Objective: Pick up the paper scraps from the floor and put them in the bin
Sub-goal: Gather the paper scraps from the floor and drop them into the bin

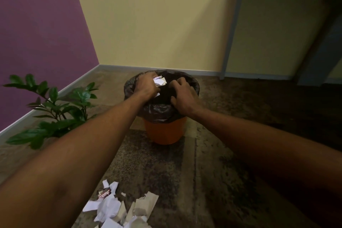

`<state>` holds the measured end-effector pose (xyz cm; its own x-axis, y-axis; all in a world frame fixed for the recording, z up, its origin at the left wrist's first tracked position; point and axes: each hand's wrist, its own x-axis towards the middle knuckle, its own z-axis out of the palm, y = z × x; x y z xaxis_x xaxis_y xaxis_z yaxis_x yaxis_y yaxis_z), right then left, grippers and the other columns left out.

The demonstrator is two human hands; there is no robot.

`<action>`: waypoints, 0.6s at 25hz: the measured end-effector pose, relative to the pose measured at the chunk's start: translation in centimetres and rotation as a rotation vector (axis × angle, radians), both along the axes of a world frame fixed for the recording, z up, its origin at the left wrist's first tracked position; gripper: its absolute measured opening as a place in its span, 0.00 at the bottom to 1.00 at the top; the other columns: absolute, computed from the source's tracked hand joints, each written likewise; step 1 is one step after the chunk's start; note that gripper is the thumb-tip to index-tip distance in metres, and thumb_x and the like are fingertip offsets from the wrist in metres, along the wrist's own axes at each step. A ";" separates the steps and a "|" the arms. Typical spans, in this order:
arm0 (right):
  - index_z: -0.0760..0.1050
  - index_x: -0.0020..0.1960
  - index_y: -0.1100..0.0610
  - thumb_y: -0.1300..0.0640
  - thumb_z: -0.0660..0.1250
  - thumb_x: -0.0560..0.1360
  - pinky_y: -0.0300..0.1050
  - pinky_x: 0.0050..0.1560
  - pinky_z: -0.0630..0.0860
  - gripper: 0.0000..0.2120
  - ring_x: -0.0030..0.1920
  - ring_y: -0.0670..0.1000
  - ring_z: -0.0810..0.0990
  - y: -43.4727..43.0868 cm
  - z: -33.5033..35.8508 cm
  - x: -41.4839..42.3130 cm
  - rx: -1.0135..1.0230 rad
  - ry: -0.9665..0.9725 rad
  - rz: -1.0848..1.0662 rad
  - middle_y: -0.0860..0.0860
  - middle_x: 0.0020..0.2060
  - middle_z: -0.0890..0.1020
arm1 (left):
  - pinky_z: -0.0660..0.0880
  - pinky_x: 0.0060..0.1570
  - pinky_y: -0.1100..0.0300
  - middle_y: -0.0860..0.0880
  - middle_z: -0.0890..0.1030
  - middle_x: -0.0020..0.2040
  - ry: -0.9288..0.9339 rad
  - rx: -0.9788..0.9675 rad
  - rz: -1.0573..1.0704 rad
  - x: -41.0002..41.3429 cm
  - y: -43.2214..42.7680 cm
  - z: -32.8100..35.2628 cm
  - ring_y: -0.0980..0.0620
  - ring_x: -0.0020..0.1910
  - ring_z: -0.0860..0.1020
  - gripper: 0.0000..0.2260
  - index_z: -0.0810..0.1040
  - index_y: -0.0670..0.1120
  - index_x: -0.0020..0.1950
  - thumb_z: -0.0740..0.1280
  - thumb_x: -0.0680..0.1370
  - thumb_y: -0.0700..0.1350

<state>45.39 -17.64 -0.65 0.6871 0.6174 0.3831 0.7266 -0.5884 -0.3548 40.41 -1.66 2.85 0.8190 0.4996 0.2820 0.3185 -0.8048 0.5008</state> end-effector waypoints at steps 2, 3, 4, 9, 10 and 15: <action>0.71 0.65 0.50 0.55 0.72 0.74 0.57 0.59 0.79 0.21 0.60 0.58 0.76 -0.2 0.0 -0.1 -0.009 -0.009 0.001 0.53 0.63 0.72 | 0.75 0.63 0.52 0.43 0.83 0.62 0.018 0.003 -0.010 0.4 0.2 -0.4 0.42 0.62 0.79 0.22 0.81 0.45 0.64 0.77 0.70 0.39; 0.71 0.65 0.50 0.55 0.72 0.74 0.57 0.59 0.78 0.21 0.60 0.58 0.76 -0.3 0.1 -0.2 -0.011 -0.017 0.005 0.53 0.63 0.72 | 0.74 0.66 0.52 0.43 0.81 0.65 0.029 -0.003 -0.014 0.5 0.2 -0.5 0.42 0.65 0.78 0.25 0.79 0.46 0.68 0.77 0.71 0.40; 0.70 0.65 0.51 0.55 0.72 0.74 0.57 0.60 0.78 0.22 0.61 0.57 0.75 -0.3 0.4 -0.3 -0.011 -0.025 0.010 0.54 0.63 0.72 | 0.73 0.69 0.51 0.44 0.80 0.67 0.037 -0.015 -0.017 0.5 0.2 -0.6 0.42 0.67 0.77 0.29 0.76 0.46 0.71 0.78 0.71 0.41; 0.71 0.67 0.52 0.55 0.71 0.74 0.54 0.63 0.77 0.22 0.62 0.56 0.74 0.4 1.6 -1.5 0.024 -0.120 0.014 0.54 0.64 0.73 | 0.73 0.69 0.45 0.45 0.77 0.67 -0.044 0.049 -0.024 -1.0 0.4 -0.4 0.43 0.68 0.74 0.31 0.72 0.49 0.73 0.77 0.71 0.41; 0.71 0.67 0.52 0.55 0.71 0.74 0.54 0.62 0.77 0.22 0.61 0.55 0.75 0.8 1.8 -2.0 0.028 -0.151 0.023 0.54 0.64 0.74 | 0.75 0.66 0.46 0.46 0.77 0.65 -0.084 0.104 -0.019 -1.9 0.7 -0.4 0.44 0.66 0.75 0.28 0.73 0.50 0.71 0.76 0.72 0.41; 0.73 0.61 0.52 0.53 0.68 0.76 0.50 0.54 0.78 0.14 0.54 0.52 0.75 2.6 2.1 -5.6 0.013 -0.332 0.105 0.52 0.56 0.75 | 0.74 0.44 0.57 0.52 0.74 0.52 -0.182 0.388 -0.063 -7.7 3.0 -1.4 0.51 0.51 0.74 0.14 0.71 0.52 0.58 0.69 0.76 0.43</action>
